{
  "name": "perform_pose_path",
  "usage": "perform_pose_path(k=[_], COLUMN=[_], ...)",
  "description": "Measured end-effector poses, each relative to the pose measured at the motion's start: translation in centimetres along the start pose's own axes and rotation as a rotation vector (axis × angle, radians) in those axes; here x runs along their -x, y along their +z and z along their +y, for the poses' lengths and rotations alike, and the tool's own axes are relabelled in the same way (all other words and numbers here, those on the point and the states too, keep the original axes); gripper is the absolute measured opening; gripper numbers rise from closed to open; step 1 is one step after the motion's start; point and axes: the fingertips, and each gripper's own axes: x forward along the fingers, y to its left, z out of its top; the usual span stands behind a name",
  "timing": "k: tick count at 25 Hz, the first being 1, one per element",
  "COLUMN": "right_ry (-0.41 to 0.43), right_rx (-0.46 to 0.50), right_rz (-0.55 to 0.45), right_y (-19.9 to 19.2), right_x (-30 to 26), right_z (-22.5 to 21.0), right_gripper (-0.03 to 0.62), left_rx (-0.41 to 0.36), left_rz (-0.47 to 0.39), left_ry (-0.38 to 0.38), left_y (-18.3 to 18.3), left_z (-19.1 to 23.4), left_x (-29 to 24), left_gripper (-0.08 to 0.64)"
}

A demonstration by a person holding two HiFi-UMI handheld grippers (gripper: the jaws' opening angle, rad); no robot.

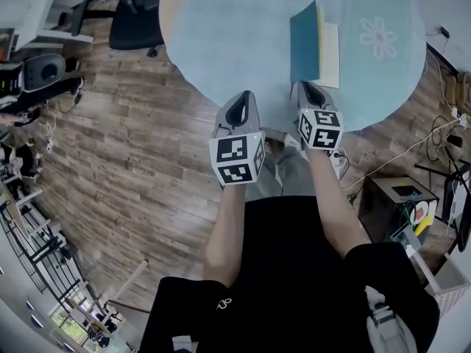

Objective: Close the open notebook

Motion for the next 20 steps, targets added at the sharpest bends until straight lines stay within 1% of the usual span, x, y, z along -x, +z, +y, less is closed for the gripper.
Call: perform_pose_path(k=[4,7,8,11,13,14,16,18,20], right_ry=[0.030,0.054,0.058,0.087,0.109,0.110,0.087,0.030,-0.040], right_rx=[-0.221,-0.365,-0.429,-0.653,-0.750,-0.773,-0.775,-0.739,-0.674], right_rz=[0.008,0.005,0.002,-0.033,-0.067,-0.081,-0.106,-0.136,-0.180], right_y=[-0.7,-1.0,-1.1,-0.8,-0.7,-0.7,-0.4,0.4,2.2], right_x=[-0.1,-0.2,-0.2,0.0,0.6,1.1,2.2,3.4,4.9], right_z=[-1.1,-1.7,-2.0,-3.2,-3.8,-4.2,-5.6,-8.1,-11.1], right_gripper=[0.023,0.033,0.034,0.044,0.060,0.069,0.084,0.085,0.089], left_rx=[-0.007,-0.007,-0.009,-0.016,-0.017,-0.017,-0.015,-0.013,-0.015], left_rz=[0.001,0.008,0.009,-0.002,-0.015,-0.021,-0.038,-0.062,-0.087], left_ry=[0.000,-0.001,-0.003,-0.011,-0.017,-0.021,-0.033,-0.048,-0.064], left_y=[0.2,0.3,0.4,0.8,1.1,1.2,1.8,2.6,3.6], left_z=[-0.3,-0.8,-1.0,-1.9,-2.5,-2.9,-3.6,-4.5,-5.4], left_x=[0.0,-0.1,-0.2,-0.3,-0.3,-0.4,-0.6,-1.0,-1.4], left_gripper=[-0.006,-0.006,-0.006,-0.006,-0.006,-0.006,-0.006,-0.006,-0.006])
